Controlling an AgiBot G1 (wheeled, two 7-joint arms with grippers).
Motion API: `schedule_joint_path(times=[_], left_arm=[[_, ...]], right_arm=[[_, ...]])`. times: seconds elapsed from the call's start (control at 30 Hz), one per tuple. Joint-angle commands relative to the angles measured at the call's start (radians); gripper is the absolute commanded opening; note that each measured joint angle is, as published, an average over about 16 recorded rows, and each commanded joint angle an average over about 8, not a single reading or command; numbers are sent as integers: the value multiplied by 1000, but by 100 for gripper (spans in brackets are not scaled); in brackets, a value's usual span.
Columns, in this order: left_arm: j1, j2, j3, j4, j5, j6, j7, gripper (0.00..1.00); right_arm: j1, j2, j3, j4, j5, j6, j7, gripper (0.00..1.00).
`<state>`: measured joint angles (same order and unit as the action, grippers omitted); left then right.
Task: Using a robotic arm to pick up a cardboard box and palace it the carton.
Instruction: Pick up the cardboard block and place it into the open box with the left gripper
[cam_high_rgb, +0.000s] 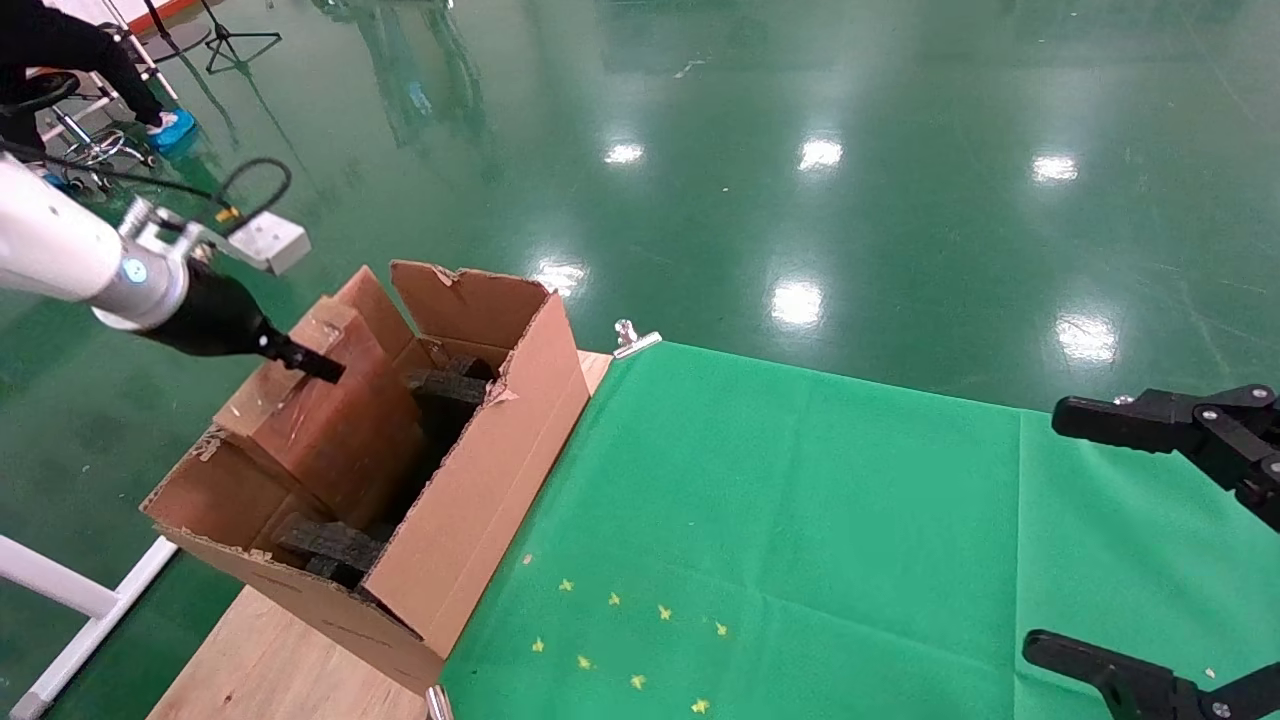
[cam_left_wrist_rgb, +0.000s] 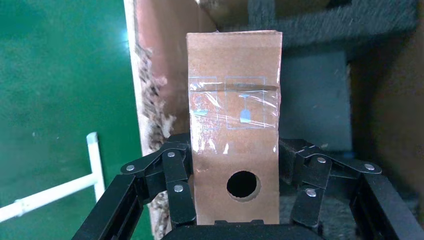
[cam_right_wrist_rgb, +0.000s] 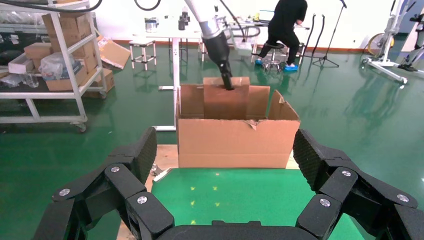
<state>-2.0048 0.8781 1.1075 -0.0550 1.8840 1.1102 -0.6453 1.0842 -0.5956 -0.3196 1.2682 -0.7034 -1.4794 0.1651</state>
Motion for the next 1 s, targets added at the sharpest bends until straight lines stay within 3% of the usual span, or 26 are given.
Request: schedule_joint_path(times=[0.03,0.6,1.0], left_arm=[[18,6,0,10,0,-18,9,0],[158,42,9,54,13,-255,-24,0],[218,43,-2,61,-3,-254,-24,0]], right_arm=[[0,0,0,0,0,0,0,100],[0,0,0,0,0,0,0,100],[0,0,-1,0,1,0,0,100]])
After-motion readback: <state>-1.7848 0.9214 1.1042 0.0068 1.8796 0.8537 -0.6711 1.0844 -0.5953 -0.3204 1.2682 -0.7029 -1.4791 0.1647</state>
